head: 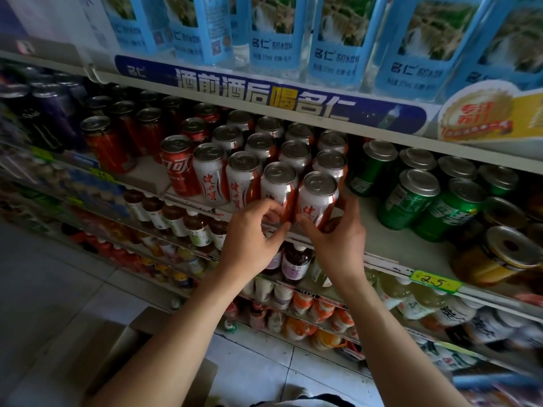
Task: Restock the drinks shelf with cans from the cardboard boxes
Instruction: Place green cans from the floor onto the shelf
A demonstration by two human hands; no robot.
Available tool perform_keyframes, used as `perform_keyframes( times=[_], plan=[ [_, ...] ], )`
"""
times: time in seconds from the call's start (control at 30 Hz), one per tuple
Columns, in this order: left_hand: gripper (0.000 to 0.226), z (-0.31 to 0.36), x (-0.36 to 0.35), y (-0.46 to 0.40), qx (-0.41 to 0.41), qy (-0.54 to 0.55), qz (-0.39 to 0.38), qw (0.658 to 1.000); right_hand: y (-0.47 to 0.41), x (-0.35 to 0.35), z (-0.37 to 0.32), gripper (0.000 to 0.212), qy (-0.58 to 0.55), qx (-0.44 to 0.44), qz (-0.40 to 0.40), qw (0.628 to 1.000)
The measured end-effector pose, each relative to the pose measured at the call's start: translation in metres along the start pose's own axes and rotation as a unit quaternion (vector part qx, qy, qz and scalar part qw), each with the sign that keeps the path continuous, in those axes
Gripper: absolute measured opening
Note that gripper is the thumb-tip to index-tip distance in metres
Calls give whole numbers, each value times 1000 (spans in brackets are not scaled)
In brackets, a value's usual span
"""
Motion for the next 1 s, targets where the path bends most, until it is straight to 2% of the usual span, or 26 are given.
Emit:
perform_keyframes(
  times=[0.07, 0.13, 0.2, 0.23, 0.27, 0.33, 0.43, 0.5, 0.57, 0.67, 0.73, 0.87, 1.0],
  plan=[
    [19, -3, 2, 2, 9, 8, -11, 1000, 4, 3, -2, 85, 13, 6, 19, 1000],
    [18, -7, 5, 7, 20, 15, -13, 1000, 14, 11, -10, 81, 6, 15, 72, 997],
    [16, -13, 12, 20, 45, 21, 5, 999, 31, 18, -21, 58, -11, 66, 112, 991],
    [15, -20, 17, 29, 69, 22, 24, 997, 41, 17, -27, 43, -22, 108, 98, 989],
    [13, -29, 22, 40, 97, 25, 41, 994, 50, 12, -30, 29, -37, 148, 59, 987],
    [10, -60, 28, 70, 171, 26, 71, 982, 70, -15, -21, 10, -59, 162, -89, 981],
    [13, -131, 37, 136, 338, -14, 99, 936, 112, -81, 9, 8, -33, 87, -347, 933],
    [18, -172, 36, 188, 446, -10, 72, 892, 141, -115, 36, 10, -11, 21, -452, 892],
    [24, -206, 39, 238, 521, 10, 64, 851, 169, -152, 62, 18, 23, -27, -525, 851],
    [27, -255, 50, 293, 583, 16, 57, 810, 212, -215, 90, 25, 65, -81, -595, 797],
    [32, -288, 58, 311, 592, -1, 39, 805, 236, -259, 107, 24, 87, -120, -614, 775],
    [27, -378, 57, 347, 596, -27, 16, 802, 287, -378, 173, 22, 97, -200, -633, 742],
    [38, -475, 35, 381, 588, -40, -26, 808, 325, -498, 258, 48, 76, -279, -641, 711]
  ],
)
Point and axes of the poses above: each hand's wrist, its own y-axis away from the middle knuckle, its own x-axis out of the back of the hand, z = x × y, the point moved 1 cm from there along -y, towards the middle knuckle, and after that the axes turned 6 degrees about y, right-handed, at the moved point
